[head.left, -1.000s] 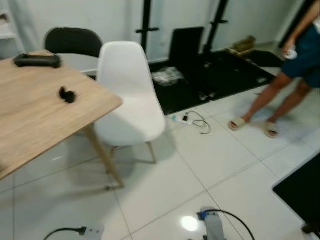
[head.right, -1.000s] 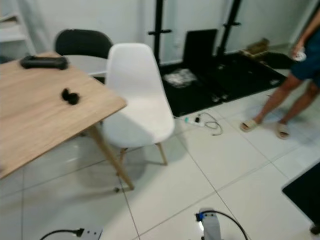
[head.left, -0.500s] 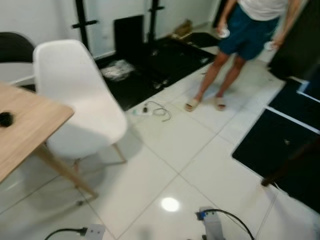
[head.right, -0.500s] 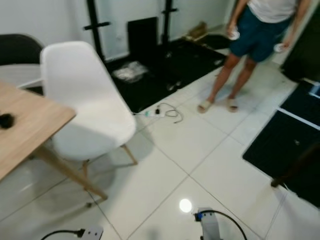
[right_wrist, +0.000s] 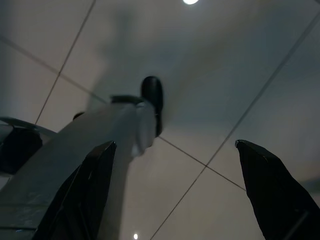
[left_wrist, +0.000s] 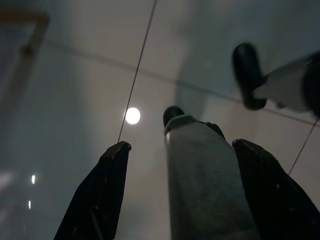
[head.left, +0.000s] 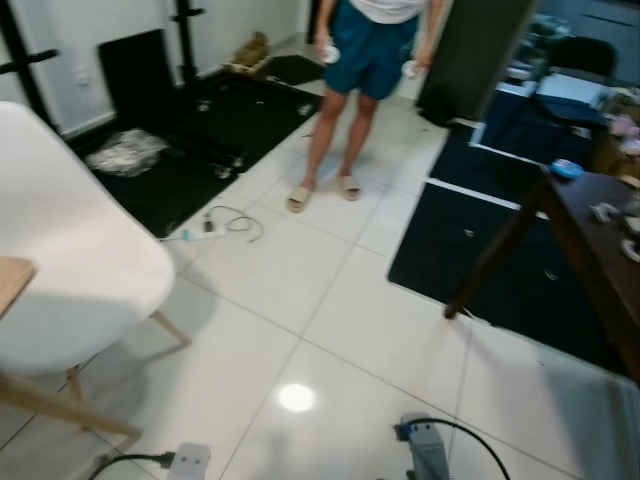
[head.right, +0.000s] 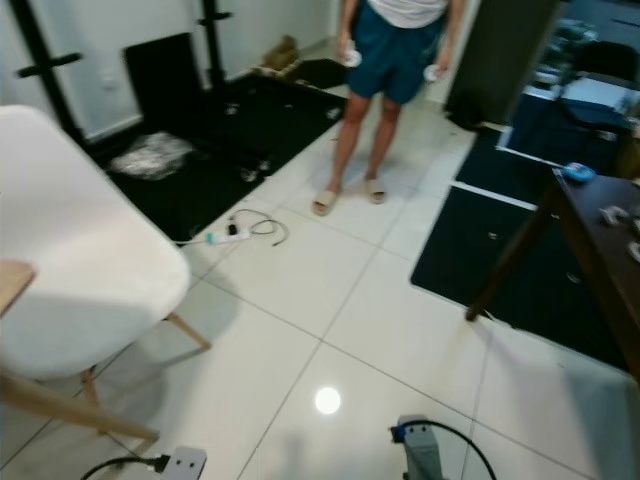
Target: Picking trash to rubbish bin
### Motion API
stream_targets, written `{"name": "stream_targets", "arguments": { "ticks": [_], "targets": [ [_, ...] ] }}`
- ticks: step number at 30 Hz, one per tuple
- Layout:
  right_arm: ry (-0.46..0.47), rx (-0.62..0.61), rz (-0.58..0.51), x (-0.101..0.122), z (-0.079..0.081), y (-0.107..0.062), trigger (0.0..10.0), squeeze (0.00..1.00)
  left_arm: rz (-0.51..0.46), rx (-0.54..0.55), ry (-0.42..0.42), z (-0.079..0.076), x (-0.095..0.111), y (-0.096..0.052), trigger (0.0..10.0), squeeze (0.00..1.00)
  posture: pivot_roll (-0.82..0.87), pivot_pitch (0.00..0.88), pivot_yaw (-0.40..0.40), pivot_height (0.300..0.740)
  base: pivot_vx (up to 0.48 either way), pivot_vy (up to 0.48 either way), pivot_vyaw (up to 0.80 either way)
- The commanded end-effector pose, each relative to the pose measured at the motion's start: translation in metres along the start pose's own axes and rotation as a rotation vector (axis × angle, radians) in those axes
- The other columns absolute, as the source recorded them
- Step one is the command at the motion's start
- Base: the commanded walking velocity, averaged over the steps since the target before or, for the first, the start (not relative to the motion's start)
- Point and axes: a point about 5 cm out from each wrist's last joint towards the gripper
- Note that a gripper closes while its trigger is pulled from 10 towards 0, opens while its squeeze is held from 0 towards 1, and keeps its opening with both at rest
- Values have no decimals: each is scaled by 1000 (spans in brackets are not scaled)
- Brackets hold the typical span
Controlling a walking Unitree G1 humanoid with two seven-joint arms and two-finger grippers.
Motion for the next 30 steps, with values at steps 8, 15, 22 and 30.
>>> {"name": "stream_targets", "arguments": {
  "ticks": [8, 15, 22, 30],
  "targets": [
    [14, 1, 17, -5, 3, 1, 10000, 0, 63, -25, -14, -7, -16, -2, 10000, 0, 58, 68, -54, 740, 0, 0, -789],
    [20, 3, 12, -4, 4, 1, 10000, 0, 65, -26, -7, -5, -15, -1, 10000, 0, 57, 62, -51, 740, 0, 0, -791],
    [21, 3, 11, -4, 4, 1, 10000, 0, 65, -26, -3, -5, -15, -2, 10000, 0, 57, 62, -49, 740, 0, 0, -791],
    [23, 2, 9, -4, 4, 1, 10000, 0, 62, -27, -6, -4, -14, -2, 10000, 0, 56, 67, -50, 740, 0, 0, -791]
  ]
}}
Point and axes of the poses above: a point about 5 cm out from each wrist's last joint towards the gripper, its own y axis pointing out of the wrist towards the gripper, its own x axis along the axis of the wrist's last joint, z = x × y, and after that the axes turned 9 degrees about y, right-handed
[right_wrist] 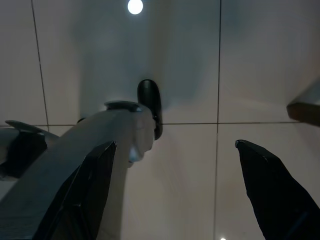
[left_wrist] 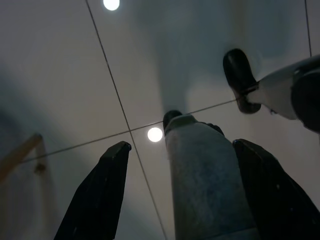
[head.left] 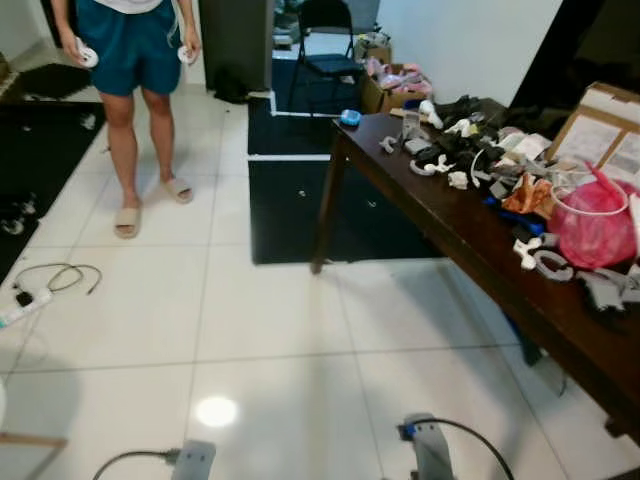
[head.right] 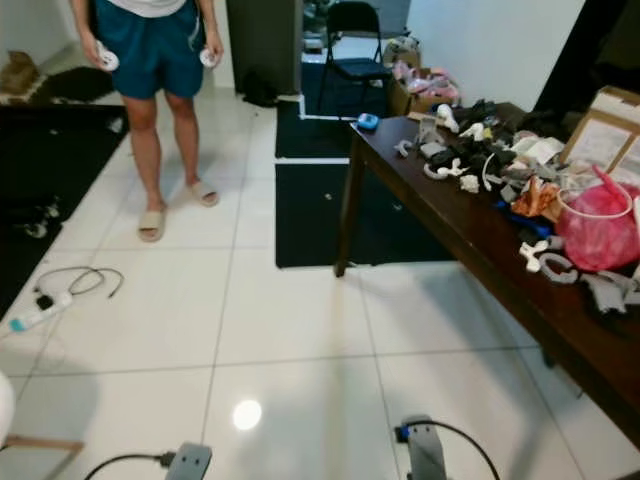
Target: Picking trash to rubbish bin
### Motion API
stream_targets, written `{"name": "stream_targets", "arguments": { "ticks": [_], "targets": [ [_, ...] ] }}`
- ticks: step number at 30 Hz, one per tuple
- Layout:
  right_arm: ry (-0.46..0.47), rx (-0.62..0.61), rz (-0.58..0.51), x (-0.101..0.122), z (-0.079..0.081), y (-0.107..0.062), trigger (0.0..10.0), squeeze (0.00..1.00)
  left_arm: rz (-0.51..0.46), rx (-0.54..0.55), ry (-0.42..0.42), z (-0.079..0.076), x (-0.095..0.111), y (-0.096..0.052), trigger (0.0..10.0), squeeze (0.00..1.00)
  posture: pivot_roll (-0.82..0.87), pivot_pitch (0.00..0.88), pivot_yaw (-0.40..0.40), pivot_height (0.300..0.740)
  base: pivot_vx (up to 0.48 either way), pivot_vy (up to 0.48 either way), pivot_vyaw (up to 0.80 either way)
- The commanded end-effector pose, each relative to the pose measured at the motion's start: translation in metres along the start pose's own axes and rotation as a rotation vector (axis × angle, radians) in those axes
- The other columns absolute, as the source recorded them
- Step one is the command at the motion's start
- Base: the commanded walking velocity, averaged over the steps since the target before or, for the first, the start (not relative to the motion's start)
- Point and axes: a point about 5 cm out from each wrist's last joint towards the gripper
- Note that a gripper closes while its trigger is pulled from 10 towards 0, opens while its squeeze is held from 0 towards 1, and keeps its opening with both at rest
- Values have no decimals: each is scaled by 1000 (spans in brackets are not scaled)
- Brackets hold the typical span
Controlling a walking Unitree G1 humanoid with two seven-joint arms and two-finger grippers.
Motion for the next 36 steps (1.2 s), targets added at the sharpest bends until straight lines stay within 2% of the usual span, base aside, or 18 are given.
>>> {"name": "stream_targets", "arguments": {
  "ticks": [1, 21, 31, 36],
  "targets": [
    [19, -11, 15, -5, -3, -1, 10000, 0, 51, -24, 2, -6, -12, -1, 10000, 0, 57, 67, -51, 740, 0, 0, -788],
    [1, -1, 20, -5, -2, -1, 10000, 0, 55, -5, -22, -1, -13, -2, 10000, 0, 68, 53, -52, 740, 0, 0, -765],
    [12, 2, 8, -3, -2, -1, 10000, 0, 50, -3, -46, 0, -13, -2, 10000, 0, 66, 60, -51, 740, 0, 0, 0],
    [19, 1, 5, -3, -2, -1, 10000, 0, 61, -11, -50, -1, -15, -2, 10000, 0, 65, 63, -49, 740, 271, 0, 0]
  ]
}}
Point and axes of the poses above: a point about 5 cm out from each wrist's last joint towards the gripper, its own y axis pointing out of the wrist towards the gripper, its own x axis along the axis of the wrist's last joint, z = x × y, and after that the axes turned 9 degrees about y, right-handed
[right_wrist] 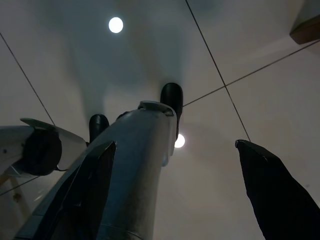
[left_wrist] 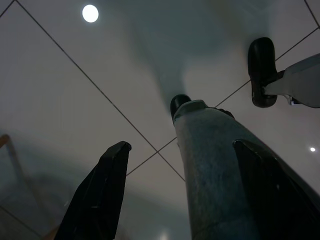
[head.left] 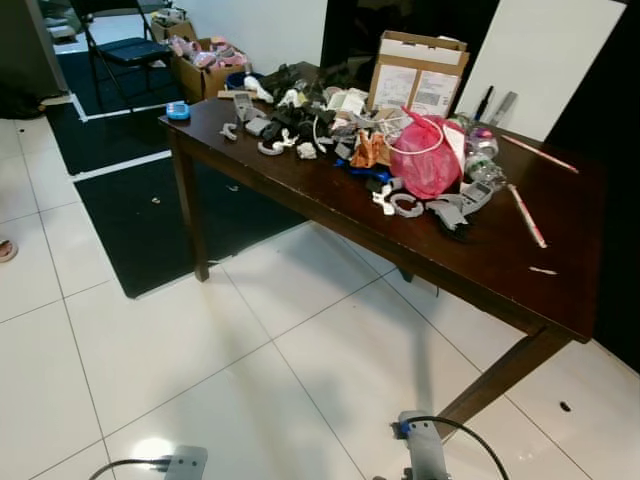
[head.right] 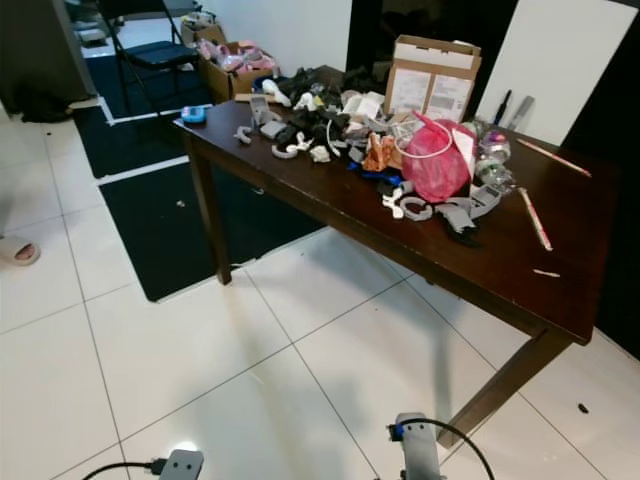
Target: Picking trash to rubbish bin
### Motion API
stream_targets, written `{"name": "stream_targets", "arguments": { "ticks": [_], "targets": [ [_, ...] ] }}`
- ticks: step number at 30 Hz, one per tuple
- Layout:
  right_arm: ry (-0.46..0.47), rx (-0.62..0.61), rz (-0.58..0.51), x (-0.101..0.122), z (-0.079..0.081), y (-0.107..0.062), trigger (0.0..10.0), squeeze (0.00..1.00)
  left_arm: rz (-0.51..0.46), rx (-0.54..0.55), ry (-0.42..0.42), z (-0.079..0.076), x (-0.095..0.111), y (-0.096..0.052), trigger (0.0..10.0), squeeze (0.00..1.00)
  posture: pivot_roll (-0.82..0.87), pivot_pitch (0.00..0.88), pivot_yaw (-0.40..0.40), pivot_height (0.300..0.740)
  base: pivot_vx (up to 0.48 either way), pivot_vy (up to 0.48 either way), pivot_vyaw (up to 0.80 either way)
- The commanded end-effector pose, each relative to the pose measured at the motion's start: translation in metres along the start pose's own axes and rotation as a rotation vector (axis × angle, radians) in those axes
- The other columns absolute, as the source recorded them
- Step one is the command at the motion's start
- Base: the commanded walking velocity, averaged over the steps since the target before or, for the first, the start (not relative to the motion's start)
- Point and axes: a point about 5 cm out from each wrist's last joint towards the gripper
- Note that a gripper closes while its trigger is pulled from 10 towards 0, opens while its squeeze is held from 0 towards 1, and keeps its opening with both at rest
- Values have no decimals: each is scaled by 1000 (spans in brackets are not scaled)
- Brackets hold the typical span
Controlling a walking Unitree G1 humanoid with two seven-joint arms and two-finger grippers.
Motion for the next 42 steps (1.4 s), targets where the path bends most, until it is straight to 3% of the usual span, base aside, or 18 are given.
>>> {"name": "stream_targets", "arguments": {
  "ticks": [1, 39, 42],
  "targets": [
    [16, -10, 1, -2, -3, -1, 10000, 0, 49, -22, -8, -5, -13, -1, 10000, 0, 65, 63, -49, 740, 277, 0, 0],
    [4, -7, 1, 2, -2, -1, 10000, 0, 49, -20, -7, -5, -13, -1, 10000, 0, 66, 65, -54, 740, 366, 0, 0],
    [3, -8, 11, 1, -3, -1, 10000, 0, 53, -1, -13, -3, -13, -1, 10000, 0, 66, 65, -54, 740, 260, 0, -783]
  ]
}}
Point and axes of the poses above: a point about 5 cm out from each wrist's last joint towards the gripper, its own y axis pointing out of the wrist towards the gripper, its own x axis along the axis of the wrist's last joint, z = x × y, and after that the axes turned 9 degrees about y, right-handed
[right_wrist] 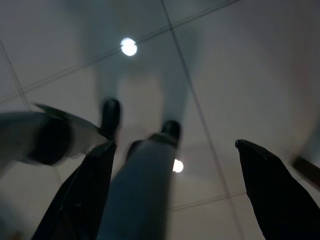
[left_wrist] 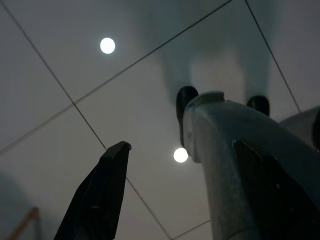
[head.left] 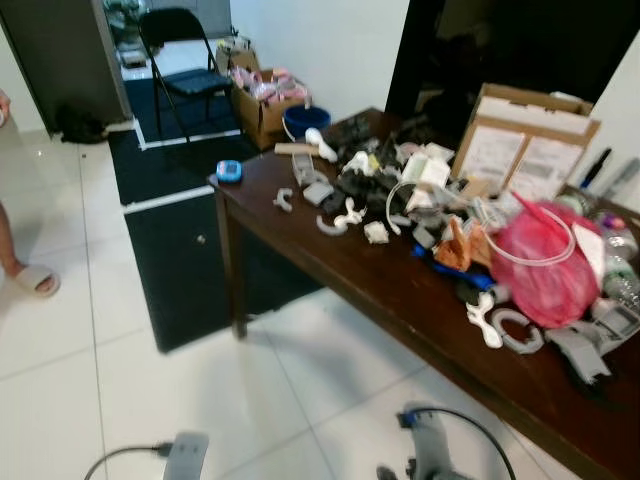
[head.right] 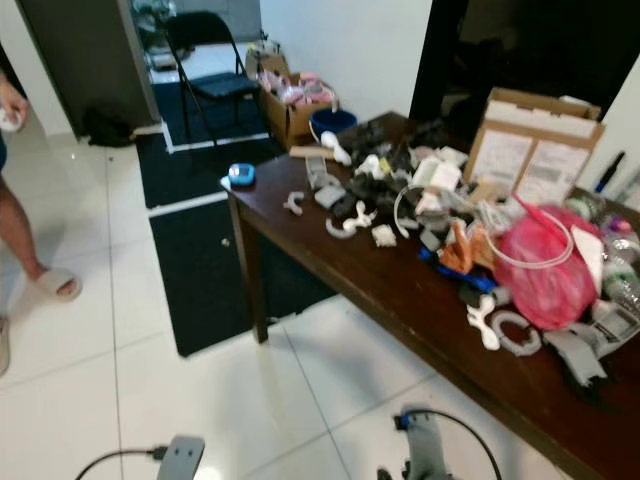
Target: Picking trash to rubbish bin
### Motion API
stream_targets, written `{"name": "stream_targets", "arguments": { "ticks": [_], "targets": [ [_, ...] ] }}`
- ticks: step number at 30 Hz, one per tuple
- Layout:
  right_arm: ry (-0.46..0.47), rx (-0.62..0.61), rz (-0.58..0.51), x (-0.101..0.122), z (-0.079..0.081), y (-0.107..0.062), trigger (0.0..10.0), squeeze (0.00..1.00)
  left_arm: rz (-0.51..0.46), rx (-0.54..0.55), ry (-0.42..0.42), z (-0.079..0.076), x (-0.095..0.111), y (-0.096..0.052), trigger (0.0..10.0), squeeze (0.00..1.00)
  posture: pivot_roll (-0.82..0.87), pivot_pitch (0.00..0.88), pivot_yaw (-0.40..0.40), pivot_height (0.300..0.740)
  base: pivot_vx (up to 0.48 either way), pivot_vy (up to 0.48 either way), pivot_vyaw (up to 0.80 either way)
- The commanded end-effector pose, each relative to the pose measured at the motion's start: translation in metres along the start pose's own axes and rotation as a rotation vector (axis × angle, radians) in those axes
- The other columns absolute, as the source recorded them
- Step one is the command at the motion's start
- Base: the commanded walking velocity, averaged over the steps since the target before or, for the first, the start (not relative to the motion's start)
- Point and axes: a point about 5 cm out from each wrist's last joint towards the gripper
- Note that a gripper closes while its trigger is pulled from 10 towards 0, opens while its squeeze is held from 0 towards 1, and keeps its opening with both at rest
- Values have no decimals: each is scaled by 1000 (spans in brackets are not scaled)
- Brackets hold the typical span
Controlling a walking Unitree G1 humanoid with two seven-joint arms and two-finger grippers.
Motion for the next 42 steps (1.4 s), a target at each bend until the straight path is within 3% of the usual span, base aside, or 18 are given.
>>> {"name": "stream_targets", "arguments": {
  "ticks": [1, 26, 30, 32, 37, 39, 42],
  "targets": [
    [5, -31, 33, -9, -10, -3, 10000, 0, 74, -11, -11, -6, -19, -2, 10000, 0, 69, 61, -55, 740, 0, 0, -781],
    [61, -110, 95, -21, -20, -7, 10000, 0, 81, -14, 3, -6, -21, -2, 10000, 0, 69, 69, -45, 740, 0, 0, -785],
    [119, -145, 92, -25, -25, -8, 10000, 0, 84, -15, 5, -6, -23, -3, 10000, 0, 67, 72, -43, 740, 0, 0, -788],
    [194, -200, 81, -28, -35, -12, 10000, 0, 86, -15, 6, -6, -24, -3, 10000, 0, 66, 75, -43, 740, 0, 0, -788],
    [222, -254, 67, -29, -45, -16, 10000, 0, 86, -14, 9, -6, -23, -3, 10000, 0, 63, 78, -43, 740, 0, 0, -788],
    [291, -297, 42, -29, -53, -20, 10000, 0, 85, -15, 11, -7, -23, -3, 10000, 0, 61, 78, -43, 740, 0, 0, -788],
    [324, -360, 16, -27, -64, -24, 10000, 0, 84, -16, 12, -8, -23, -2, 10000, 0, 58, 77, -44, 740, 0, 0, -504]
  ]
}}
Point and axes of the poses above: a point about 5 cm out from each wrist's last joint towards the gripper, its own y axis pointing out of the wrist towards the gripper, its own x axis along the axis of the wrist's last joint, z = x × y, and after that the axes turned 9 degrees about y, right-handed
